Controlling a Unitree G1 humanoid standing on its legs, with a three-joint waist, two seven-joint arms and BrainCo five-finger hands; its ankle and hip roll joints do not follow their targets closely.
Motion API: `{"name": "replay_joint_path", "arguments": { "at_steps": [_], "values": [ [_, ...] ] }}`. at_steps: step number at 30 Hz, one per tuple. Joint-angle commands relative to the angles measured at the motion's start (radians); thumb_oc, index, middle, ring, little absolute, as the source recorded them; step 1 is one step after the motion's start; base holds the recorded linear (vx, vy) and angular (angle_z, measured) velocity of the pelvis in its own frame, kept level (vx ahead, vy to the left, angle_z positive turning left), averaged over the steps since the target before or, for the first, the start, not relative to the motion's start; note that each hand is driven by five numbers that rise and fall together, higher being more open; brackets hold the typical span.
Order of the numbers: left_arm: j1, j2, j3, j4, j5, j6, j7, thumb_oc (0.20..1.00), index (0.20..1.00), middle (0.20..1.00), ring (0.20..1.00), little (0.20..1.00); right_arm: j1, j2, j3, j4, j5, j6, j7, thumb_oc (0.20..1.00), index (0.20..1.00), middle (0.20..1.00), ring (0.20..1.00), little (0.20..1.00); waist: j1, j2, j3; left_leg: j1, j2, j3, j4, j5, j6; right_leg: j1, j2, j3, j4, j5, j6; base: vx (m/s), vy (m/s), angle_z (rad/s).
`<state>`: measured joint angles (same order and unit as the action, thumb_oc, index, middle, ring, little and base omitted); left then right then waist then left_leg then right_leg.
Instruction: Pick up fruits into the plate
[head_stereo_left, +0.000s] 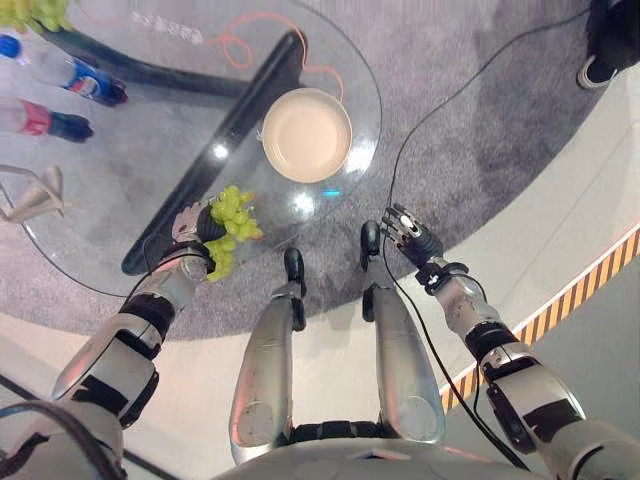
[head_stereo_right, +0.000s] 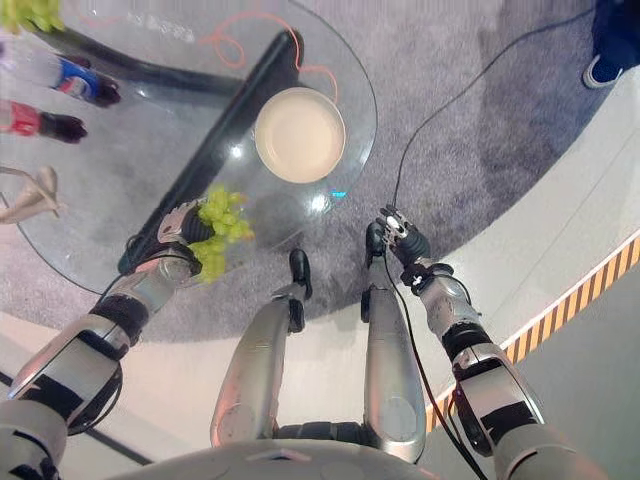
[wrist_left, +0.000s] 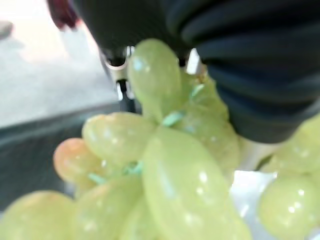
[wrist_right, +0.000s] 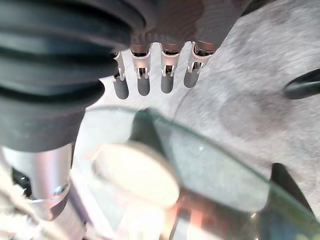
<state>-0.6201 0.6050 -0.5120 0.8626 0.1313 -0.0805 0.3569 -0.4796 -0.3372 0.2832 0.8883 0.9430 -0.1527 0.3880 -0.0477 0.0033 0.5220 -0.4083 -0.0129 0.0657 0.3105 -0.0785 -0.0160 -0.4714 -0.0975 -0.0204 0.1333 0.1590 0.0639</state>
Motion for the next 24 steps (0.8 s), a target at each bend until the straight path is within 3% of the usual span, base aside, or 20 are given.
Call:
{"name": "replay_joint_path", "arguments": {
  "at_steps": [1, 6, 12, 16, 24],
  "values": [
    [0.052, 0.068, 0.09, -0.119, -0.093, -0.108, -0.069, 0.2, 0.2, 0.2, 0.2, 0.2, 0.092, -0.038, -0.025, -0.119, -0.067, -0.029, 0.041, 1.0, 1.0, 1.0, 1.0, 1.0, 0.024, 0.048, -0.009, 0.136, -0.032, -0.036, -0.204, 0.072, -0.012, 0.112, 0.026, -0.066, 0.081, -0.175, 0.019, 0.13, -0.043, 0.22],
    [0.138, 0.114, 0.139, -0.275, -0.164, -0.119, -0.144, 0.2, 0.2, 0.2, 0.2, 0.2, 0.164, -0.061, -0.016, -0.217, -0.13, -0.05, 0.044, 1.0, 1.0, 1.0, 1.0, 1.0, 0.038, 0.05, -0.068, 0.216, -0.031, -0.04, -0.243, 0.065, -0.015, 0.207, 0.005, -0.09, 0.043, -0.187, 0.025, 0.12, -0.053, 0.17],
    [0.28, 0.132, 0.238, -0.52, -0.216, -0.143, -0.349, 0.2, 0.2, 0.2, 0.2, 0.2, 0.268, -0.081, 0.005, -0.411, -0.285, -0.059, 0.034, 1.0, 1.0, 1.0, 1.0, 1.0, 0.066, 0.036, -0.169, 0.324, -0.037, -0.059, -0.271, 0.04, -0.008, 0.353, -0.009, -0.119, -0.023, -0.197, 0.03, 0.15, -0.082, 0.13],
    [0.359, 0.119, 0.278, -0.67, -0.291, -0.113, -0.536, 0.2, 0.2, 0.2, 0.2, 0.2, 0.316, -0.082, 0.023, -0.52, -0.38, -0.007, 0.069, 1.0, 1.0, 1.0, 1.0, 1.0, 0.083, 0.023, -0.253, 0.397, -0.04, -0.074, -0.284, 0.026, -0.001, 0.444, -0.008, -0.131, -0.059, -0.201, 0.029, 0.2, -0.065, 0.14],
    [0.359, 0.104, 0.249, -0.802, -0.409, -0.042, -0.776, 0.2, 0.2, 0.2, 0.2, 0.2, 0.324, -0.11, 0.09, -0.648, -0.449, 0.112, 0.186, 1.0, 1.0, 1.0, 1.0, 1.0, 0.094, 0.008, -0.343, 0.503, -0.039, -0.082, -0.316, 0.006, 0.003, 0.56, -0.002, -0.142, -0.113, -0.202, 0.03, 0.13, -0.05, 0.1]
  ]
}}
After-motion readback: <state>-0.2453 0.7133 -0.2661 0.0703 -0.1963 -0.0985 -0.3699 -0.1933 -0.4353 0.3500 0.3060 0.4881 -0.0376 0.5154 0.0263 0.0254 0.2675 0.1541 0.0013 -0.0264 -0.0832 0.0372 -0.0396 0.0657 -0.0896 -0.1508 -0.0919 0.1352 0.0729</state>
